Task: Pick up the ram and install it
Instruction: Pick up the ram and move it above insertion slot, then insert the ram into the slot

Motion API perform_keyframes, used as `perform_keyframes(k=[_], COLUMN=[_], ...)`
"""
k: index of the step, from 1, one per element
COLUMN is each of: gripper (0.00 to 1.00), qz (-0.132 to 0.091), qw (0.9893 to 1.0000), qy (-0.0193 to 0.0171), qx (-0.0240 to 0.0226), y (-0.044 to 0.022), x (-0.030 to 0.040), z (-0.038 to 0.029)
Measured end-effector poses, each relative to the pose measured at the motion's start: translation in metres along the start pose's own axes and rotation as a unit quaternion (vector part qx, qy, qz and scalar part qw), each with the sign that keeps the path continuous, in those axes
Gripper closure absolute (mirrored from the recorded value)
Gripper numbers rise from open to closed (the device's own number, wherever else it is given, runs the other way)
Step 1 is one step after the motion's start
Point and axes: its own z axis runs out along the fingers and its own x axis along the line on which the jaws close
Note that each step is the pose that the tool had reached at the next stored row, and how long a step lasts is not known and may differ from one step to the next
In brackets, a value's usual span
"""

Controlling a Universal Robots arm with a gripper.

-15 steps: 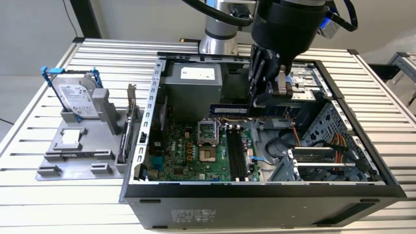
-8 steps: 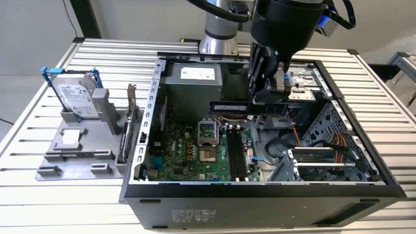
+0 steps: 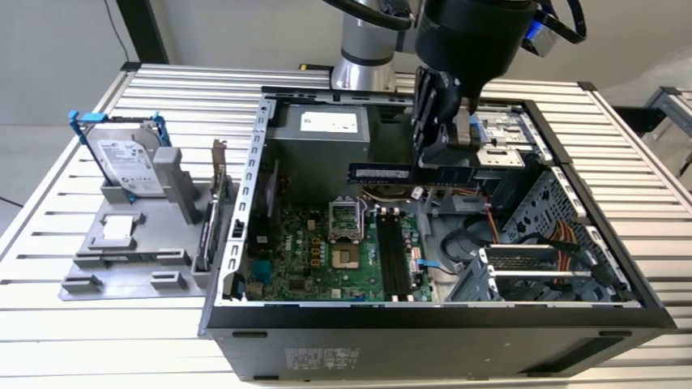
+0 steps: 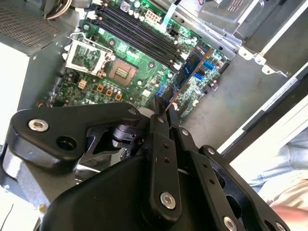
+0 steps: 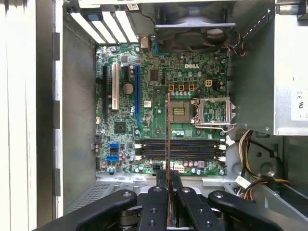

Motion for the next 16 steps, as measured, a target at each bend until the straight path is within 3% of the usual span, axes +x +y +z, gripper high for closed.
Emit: perform_keyframes(k=[16], gripper=[1.0], qz=[0.0], qw=[1.0], qy=[0.0], qx=[0.0], y=[0.0003], x=[-0.0115], z=[-0.0008])
